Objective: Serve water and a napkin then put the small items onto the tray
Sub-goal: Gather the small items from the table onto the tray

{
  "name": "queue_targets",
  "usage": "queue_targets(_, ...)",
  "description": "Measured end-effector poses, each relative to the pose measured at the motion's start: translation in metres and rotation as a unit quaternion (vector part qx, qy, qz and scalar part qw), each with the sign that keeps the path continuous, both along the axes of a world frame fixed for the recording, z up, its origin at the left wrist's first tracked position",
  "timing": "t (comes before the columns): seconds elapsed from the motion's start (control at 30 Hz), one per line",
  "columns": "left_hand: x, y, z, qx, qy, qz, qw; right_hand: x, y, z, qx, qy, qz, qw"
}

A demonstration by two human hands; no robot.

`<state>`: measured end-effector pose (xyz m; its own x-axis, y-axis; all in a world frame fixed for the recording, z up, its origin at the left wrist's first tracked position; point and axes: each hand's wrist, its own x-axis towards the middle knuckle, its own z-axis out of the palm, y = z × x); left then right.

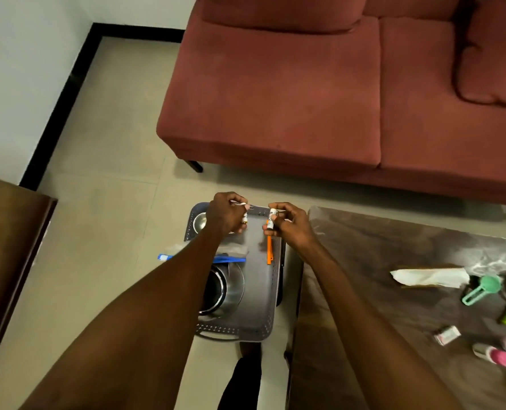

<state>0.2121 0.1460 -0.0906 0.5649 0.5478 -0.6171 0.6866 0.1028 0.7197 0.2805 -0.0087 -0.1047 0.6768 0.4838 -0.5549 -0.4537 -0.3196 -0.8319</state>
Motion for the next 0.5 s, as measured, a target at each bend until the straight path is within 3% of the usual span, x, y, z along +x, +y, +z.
queue_targets(0.33, -0.001, 0.011, -0.033, -0.025, 0.032, -0.055, 0.998, 0.003, 0.027, -0.021, 0.004, 0.066, -0.042, 0.997)
queue_targets(0.4, 0.002, 0.007, -0.038, -0.023, 0.041, -0.06, 0.997, 0.002, 0.025, -0.026, -0.014, 0.037, -0.04, 0.998)
queue_targets(0.5, 0.004, 0.003, -0.045, -0.021, 0.046, -0.064, 0.997, 0.001, 0.02, -0.035, -0.079, -0.098, 0.002, 0.992)
